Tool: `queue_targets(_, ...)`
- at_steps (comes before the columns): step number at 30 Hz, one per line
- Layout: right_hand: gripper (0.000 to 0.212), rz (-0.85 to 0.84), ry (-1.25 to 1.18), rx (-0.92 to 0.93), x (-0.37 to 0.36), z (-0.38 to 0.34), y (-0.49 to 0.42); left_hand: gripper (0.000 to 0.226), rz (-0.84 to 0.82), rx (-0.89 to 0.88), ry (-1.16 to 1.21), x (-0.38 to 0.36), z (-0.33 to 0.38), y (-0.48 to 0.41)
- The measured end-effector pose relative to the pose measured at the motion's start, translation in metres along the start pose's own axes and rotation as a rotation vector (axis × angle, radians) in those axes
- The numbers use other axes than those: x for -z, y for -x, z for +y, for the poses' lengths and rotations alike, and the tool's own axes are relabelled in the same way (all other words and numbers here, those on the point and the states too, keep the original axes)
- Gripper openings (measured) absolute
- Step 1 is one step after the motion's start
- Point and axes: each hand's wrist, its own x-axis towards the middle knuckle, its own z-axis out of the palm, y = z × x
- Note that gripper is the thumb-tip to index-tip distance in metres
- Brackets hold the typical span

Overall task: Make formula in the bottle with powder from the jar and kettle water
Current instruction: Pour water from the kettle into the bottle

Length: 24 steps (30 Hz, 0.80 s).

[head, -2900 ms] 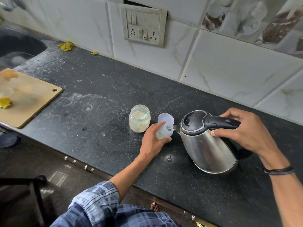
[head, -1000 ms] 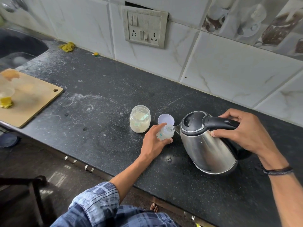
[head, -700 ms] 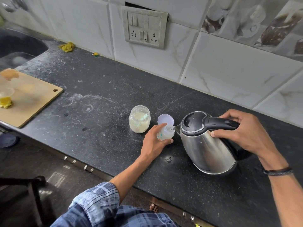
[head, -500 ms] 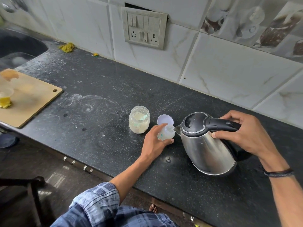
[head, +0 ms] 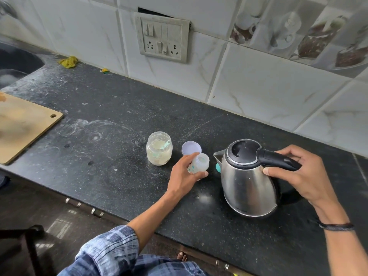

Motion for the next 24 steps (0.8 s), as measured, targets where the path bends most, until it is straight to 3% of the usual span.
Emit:
queue_targets(12, 0.032, 0.348, -0.25, -0.07, 0.0, 0.047, 0.066, 0.062, -0.041, -0.016, -0.003, -0.01, -0.003, 0.003)
queue_targets(24, 0.055, 0.777, -0.213, -0.218, -0.012, 0.07, 0.108, 0.064, -0.058, -0.023, -0.003, -0.015, -0.01, 0.005)
